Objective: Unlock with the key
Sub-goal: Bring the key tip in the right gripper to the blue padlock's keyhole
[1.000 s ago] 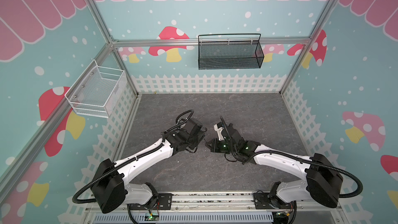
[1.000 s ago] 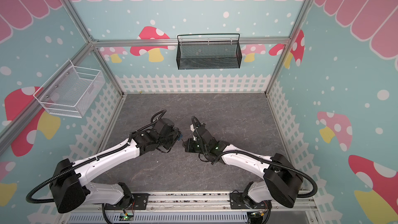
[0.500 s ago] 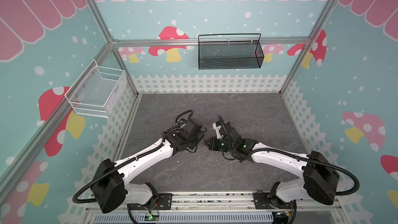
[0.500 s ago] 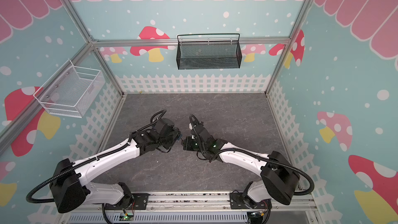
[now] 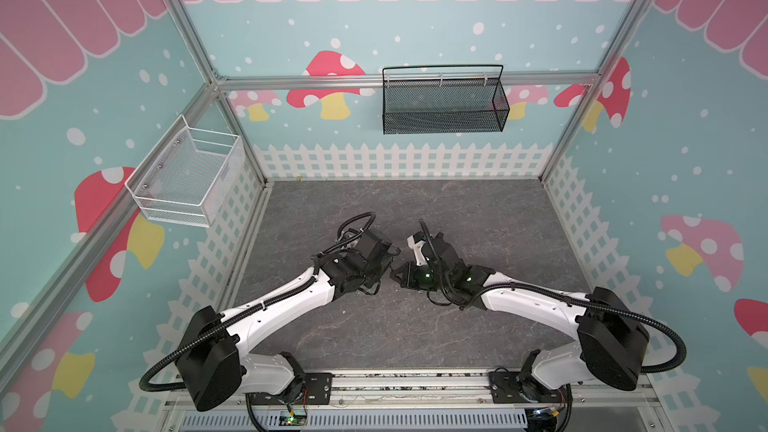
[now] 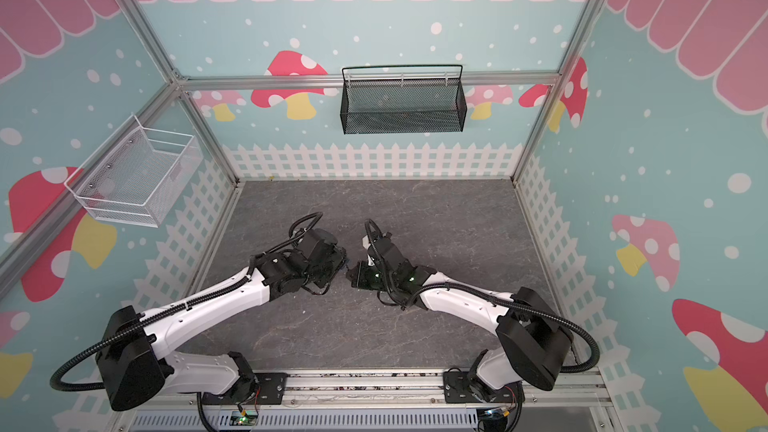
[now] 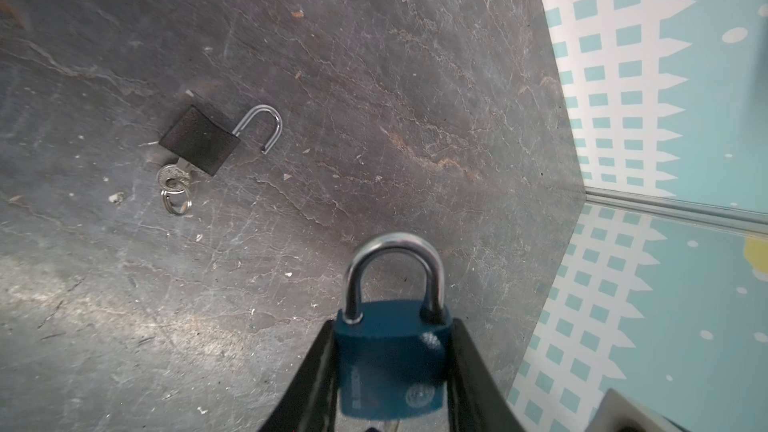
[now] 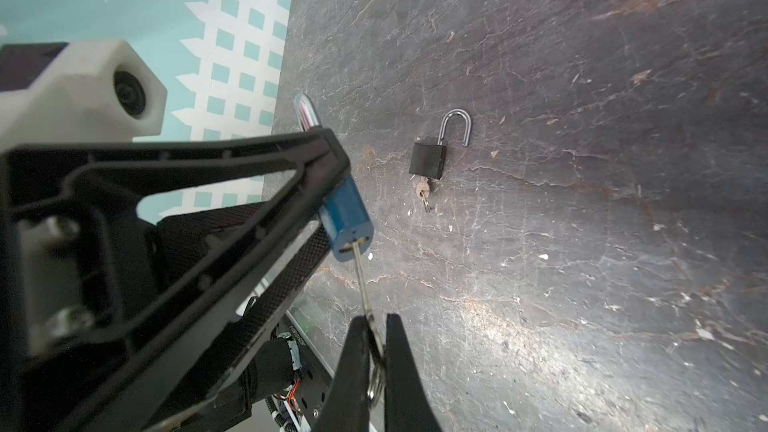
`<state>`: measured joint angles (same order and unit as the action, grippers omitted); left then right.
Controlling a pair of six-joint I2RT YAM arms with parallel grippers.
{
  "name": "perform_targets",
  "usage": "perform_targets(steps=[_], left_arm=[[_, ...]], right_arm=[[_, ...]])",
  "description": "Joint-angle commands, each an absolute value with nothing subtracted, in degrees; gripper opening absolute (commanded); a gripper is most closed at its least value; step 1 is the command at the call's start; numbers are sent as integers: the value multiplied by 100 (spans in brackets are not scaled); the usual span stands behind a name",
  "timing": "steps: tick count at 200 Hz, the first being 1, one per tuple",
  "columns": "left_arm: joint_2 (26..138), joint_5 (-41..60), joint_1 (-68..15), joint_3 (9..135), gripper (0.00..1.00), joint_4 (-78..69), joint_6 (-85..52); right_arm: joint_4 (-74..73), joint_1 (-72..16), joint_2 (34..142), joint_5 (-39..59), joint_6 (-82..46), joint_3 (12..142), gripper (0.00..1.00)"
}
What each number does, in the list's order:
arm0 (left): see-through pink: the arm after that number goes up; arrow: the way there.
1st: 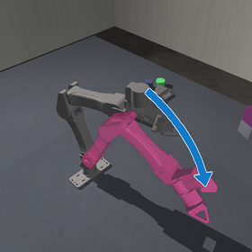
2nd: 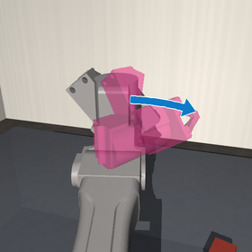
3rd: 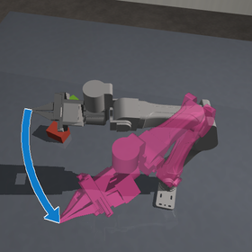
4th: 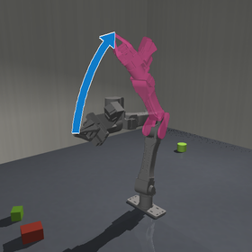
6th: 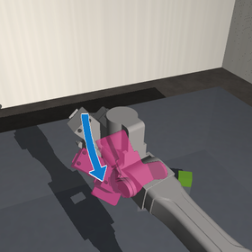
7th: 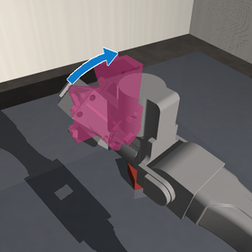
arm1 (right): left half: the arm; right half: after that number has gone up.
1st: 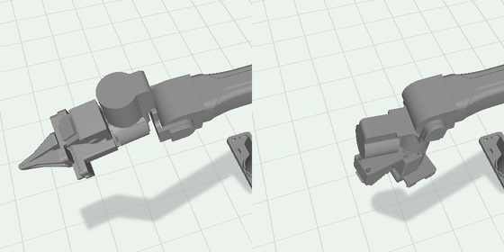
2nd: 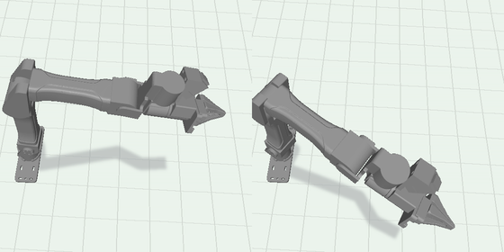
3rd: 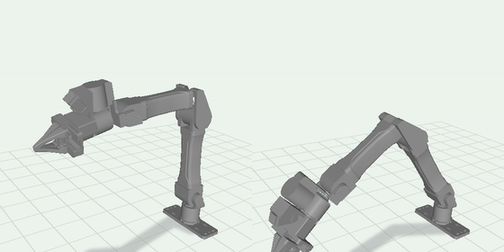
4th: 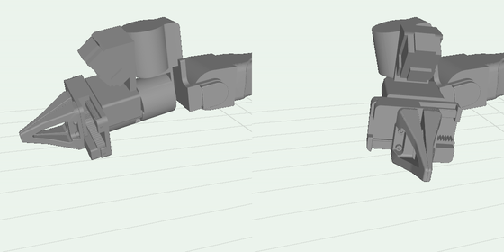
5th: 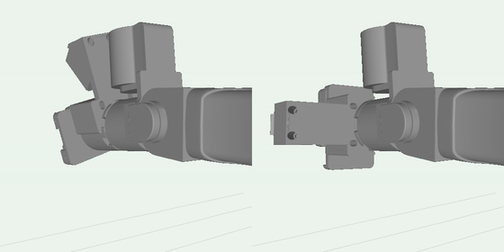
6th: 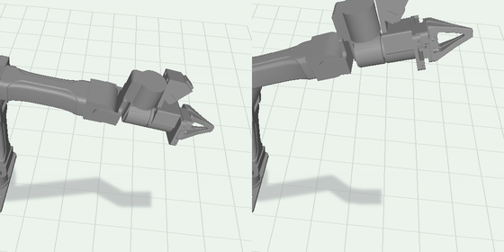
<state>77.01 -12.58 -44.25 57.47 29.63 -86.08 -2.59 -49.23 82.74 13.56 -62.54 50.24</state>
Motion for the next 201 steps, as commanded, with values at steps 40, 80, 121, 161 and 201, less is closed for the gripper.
perform_targets(steps=[40,80,121,161,201], left_arm=[[7549,-958,-4770,5641,0,3270,-8454],[7326,-1077,-4714,5374,0,3414,-8524],[7234,-1139,-4564,5360,0,3406,-8552],[7225,-1179,-4430,5489,0,3425,-8499],[7125,-1280,-4421,5390,0,3496,-8649]], right_arm=[[142,-4860,8146,375,-5656,5843,0],[237,-4860,7951,298,-5454,5864,0],[349,-4869,7911,653,-5500,5786,0],[384,-4870,7734,682,-5559,5670,0],[469,-4861,7774,840,-5511,5747,0]])
